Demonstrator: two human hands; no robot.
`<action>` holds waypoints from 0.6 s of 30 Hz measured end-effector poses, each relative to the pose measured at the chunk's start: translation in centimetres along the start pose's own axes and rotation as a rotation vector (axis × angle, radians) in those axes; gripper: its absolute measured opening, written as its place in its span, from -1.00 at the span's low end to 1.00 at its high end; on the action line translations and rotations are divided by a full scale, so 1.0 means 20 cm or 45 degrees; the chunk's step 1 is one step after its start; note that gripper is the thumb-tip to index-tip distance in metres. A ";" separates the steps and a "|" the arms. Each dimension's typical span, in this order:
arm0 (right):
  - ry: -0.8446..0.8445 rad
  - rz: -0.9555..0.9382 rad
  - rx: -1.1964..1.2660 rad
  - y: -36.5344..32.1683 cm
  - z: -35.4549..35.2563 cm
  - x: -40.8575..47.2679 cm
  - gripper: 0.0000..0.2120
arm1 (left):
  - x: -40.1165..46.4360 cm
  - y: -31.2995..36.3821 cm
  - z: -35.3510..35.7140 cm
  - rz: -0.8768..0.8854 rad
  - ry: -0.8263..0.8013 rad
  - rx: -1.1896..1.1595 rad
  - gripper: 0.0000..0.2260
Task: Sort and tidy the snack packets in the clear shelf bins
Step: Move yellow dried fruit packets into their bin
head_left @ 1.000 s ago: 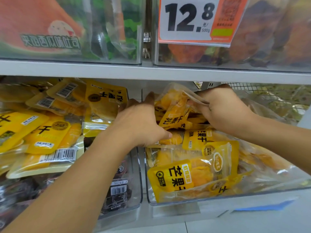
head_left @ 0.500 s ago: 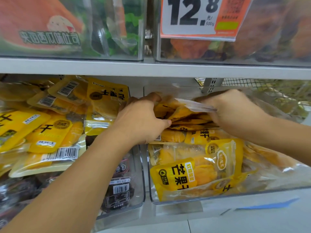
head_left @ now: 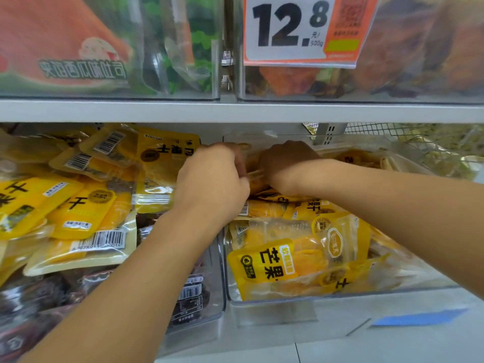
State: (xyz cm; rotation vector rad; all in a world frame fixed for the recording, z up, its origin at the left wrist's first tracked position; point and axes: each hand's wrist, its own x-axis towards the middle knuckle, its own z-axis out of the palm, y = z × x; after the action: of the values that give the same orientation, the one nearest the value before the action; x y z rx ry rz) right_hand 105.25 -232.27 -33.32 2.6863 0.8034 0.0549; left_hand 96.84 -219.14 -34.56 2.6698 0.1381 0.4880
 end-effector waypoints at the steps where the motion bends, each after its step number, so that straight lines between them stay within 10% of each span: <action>1: -0.003 0.030 -0.006 -0.01 0.01 0.01 -0.76 | 0.00 0.00 0.00 0.047 -0.053 0.044 -0.80; 10: -0.024 0.061 0.546 0.20 0.04 -0.08 -0.43 | 0.03 0.00 0.00 0.135 -0.430 0.356 -0.52; 18: 0.019 0.088 0.298 0.22 0.03 -0.14 -0.80 | 0.04 0.01 0.00 0.131 -0.439 0.407 -0.54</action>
State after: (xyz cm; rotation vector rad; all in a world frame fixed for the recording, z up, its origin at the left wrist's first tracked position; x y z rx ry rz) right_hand 105.33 -237.48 -32.31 2.9371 0.7637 -0.0032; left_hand 97.67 -219.29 -34.20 3.0378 -0.0264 0.0287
